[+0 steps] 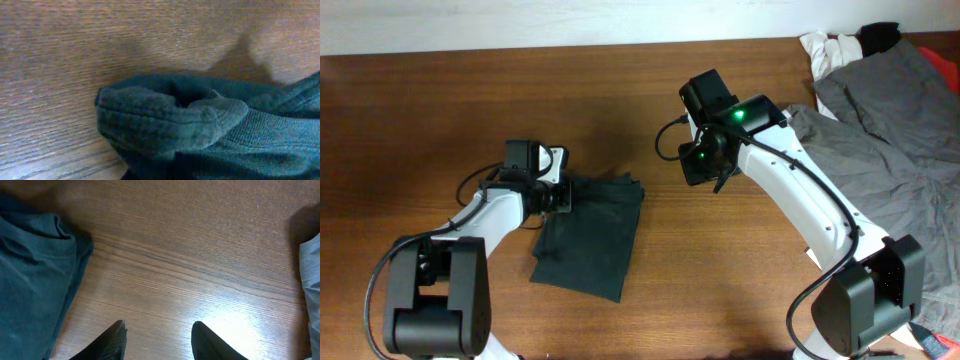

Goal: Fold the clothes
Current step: 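Drag the folded bundle leftward to the table's left edge with the left gripper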

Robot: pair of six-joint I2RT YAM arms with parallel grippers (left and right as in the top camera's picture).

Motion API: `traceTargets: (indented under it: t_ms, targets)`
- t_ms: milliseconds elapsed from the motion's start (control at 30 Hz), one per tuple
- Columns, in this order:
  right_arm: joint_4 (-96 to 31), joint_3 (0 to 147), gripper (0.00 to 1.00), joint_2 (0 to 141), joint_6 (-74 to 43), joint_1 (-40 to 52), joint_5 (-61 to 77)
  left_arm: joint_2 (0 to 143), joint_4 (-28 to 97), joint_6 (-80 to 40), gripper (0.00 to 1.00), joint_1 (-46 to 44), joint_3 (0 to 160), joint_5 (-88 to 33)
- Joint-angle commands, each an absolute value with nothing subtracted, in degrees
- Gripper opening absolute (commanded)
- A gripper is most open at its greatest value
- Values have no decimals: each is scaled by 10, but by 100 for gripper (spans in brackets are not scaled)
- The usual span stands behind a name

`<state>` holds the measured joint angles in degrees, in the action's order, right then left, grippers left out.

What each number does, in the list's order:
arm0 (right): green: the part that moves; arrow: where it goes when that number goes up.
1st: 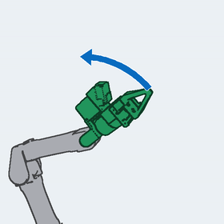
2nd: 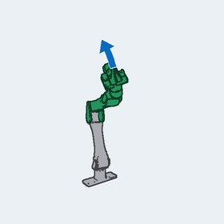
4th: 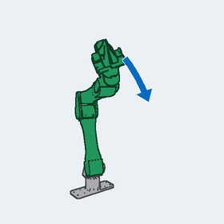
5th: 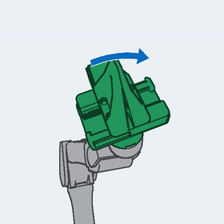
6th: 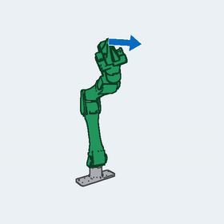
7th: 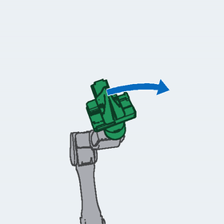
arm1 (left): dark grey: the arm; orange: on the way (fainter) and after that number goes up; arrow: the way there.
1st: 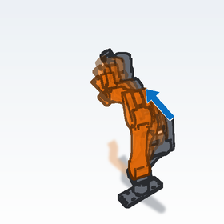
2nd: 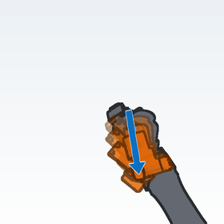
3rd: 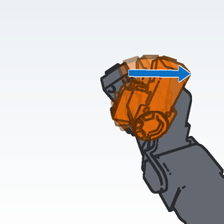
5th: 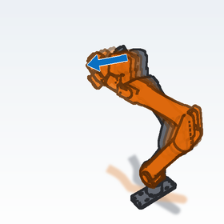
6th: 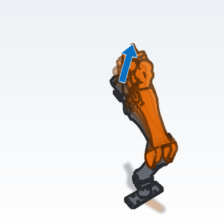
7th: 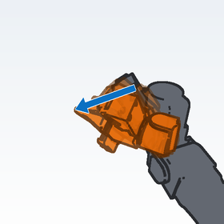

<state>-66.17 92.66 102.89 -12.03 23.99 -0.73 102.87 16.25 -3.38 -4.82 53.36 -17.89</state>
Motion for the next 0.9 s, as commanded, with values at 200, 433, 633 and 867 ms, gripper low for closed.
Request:
traceTargets:
  t_ms: [200, 433, 633, 867]
  targets:
    - [-667, 926, 47, 1016, -123, 239, -6, 995, 232, -29, 0, 105, 576, -95]
    - [-670, 926, 47, 1016, -123, 239, -6, 995, 165, -16, 0, 219, 600, -82]
    - [-671, 926, 47, 1016, -123, 239, -6, 1006, 99, -1, 0, 274, 665, -76]
    - [-676, 926, 46, 1016, -123, 239, -6, 1063, 159, 27, 33, 298, 816, -46]
